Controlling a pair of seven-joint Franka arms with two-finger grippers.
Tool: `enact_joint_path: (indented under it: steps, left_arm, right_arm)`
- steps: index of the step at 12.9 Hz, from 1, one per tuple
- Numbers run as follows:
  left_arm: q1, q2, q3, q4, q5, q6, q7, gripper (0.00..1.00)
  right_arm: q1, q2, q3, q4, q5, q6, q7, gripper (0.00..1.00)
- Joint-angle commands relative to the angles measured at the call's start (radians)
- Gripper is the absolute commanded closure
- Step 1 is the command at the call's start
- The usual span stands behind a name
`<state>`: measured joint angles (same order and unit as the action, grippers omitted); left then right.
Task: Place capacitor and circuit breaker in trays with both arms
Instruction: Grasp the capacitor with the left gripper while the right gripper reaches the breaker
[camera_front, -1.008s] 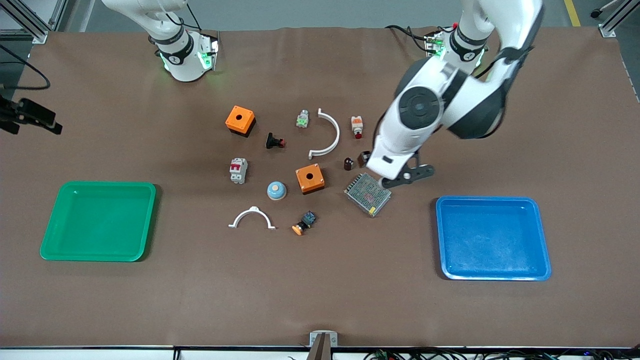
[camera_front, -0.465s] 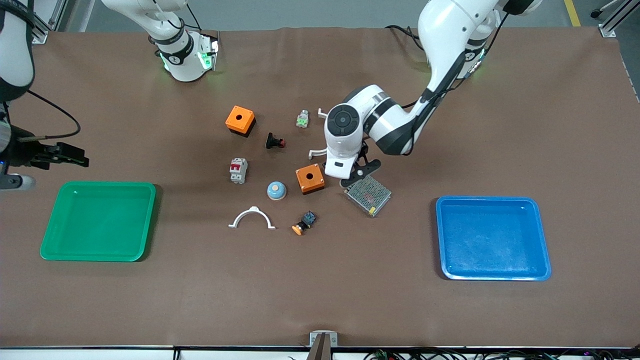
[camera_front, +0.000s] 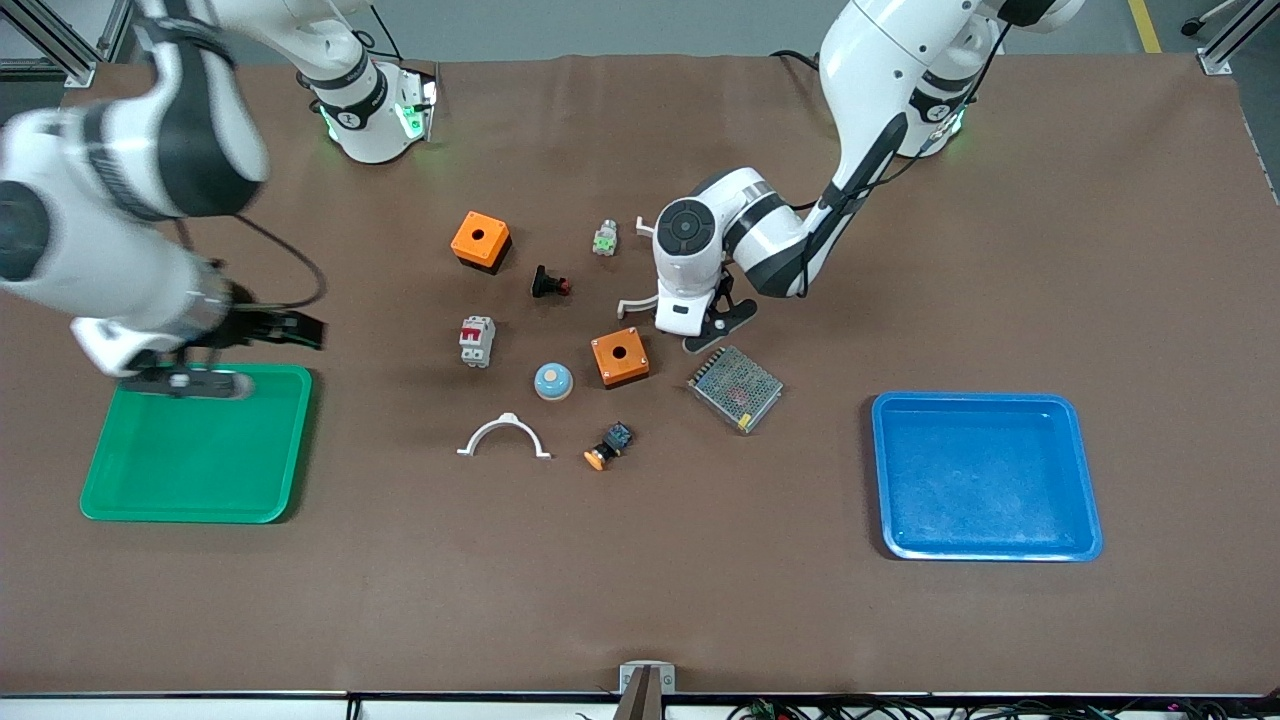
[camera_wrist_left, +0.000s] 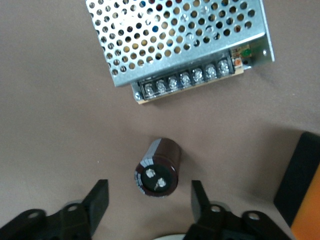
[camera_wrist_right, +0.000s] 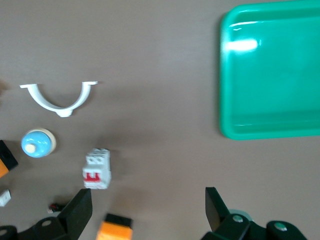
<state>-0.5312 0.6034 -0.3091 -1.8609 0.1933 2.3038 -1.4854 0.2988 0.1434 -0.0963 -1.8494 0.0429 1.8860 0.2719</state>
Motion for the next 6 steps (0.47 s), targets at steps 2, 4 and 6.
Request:
enact_joint_path:
  steps: [2, 4, 6]
  left_arm:
    - [0.003, -0.008, 0.005, -0.027, 0.023, 0.068, -0.018, 0.38]
    - [0.011, -0.008, 0.007, -0.027, 0.024, 0.066, -0.015, 0.45]
    - [0.019, -0.008, 0.008, -0.018, 0.024, 0.066, -0.010, 0.49]
  right_arm:
    - [0.116, -0.110, -0.011, -0.305, 0.055, 0.244, 0.119, 0.00]
    - [0.186, -0.105, -0.010, -0.411, 0.055, 0.406, 0.203, 0.00]
    - [0.244, -0.085, -0.011, -0.465, 0.055, 0.520, 0.249, 0.00]
